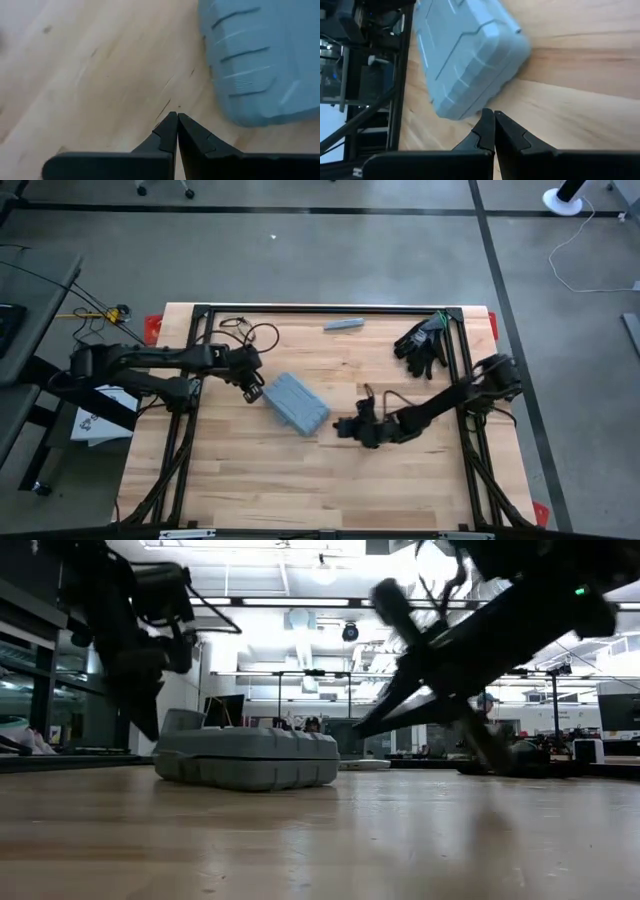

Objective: Prefit tool cases
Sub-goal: Open the gray prefit tool case

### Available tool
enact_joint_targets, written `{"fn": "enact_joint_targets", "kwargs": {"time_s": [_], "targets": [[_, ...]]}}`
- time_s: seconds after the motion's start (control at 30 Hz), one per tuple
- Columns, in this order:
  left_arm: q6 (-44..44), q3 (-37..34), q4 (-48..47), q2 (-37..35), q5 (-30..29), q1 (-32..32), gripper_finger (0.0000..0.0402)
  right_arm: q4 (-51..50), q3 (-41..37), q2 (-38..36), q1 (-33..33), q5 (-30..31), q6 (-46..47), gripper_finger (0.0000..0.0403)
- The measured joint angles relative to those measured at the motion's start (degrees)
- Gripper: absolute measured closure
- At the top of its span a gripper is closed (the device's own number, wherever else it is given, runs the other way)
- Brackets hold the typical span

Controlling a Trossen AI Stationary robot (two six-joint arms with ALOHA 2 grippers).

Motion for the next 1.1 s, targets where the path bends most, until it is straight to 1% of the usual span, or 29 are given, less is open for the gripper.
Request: {"fn": "enact_joint_targets", "kwargs": {"time_s": [0.17,0.3,0.43,0.6,0.73,0.8,0.87,0.97,1.03,1.1], "targets": [[-0.8,-0.5,4.2,3.9,3.7,0.3,0.0394,-0.3,6.4,4.7,-0.9,-0.8,-2.8,0.0402],[-1.7,-0.5,6.3,8.6,11.2,-0.3,0.0394,-4.1,10.1,6.2,-2.0,-1.8,-4.9,0.0402],[-3.6,-0.6,8.0,12.0,16.7,-3.2,0.0394,-6.8,11.2,6.2,-3.5,-2.2,-5.7,0.0402],[-7.5,-0.5,15.3,12.7,24.1,-8.3,0.0394,-8.4,11.4,6.2,-6.4,-1.8,-6.6,0.0402],[-12.0,-0.5,25.6,12.7,28.0,-11.8,0.0394,-9.7,11.3,6.2,-9.9,-3.5,-10.1,0.0402],[-14.0,-0.2,29.8,12.6,28.9,-13.0,0.0394,-10.1,11.3,6.2,-11.5,-4.8,-11.9,0.0402],[-14.7,1.0,29.6,11.9,28.9,-13.6,0.0394,-9.7,11.3,6.1,-12.7,-4.9,-12.3,0.0402],[-12.3,3.4,27.4,9.5,28.3,-13.7,0.0398,-9.6,11.3,5.0,-13.3,-4.6,-14.1,0.0402],[-9.6,5.0,22.2,7.7,25.0,-13.0,0.0400,-9.5,11.3,4.3,-12.6,-5.0,-14.9,0.0402],[-6.2,6.6,15.4,5.9,20.1,-12.0,0.0400,-9.5,11.3,4.2,-11.4,-5.0,-15.1,0.0402]]}}
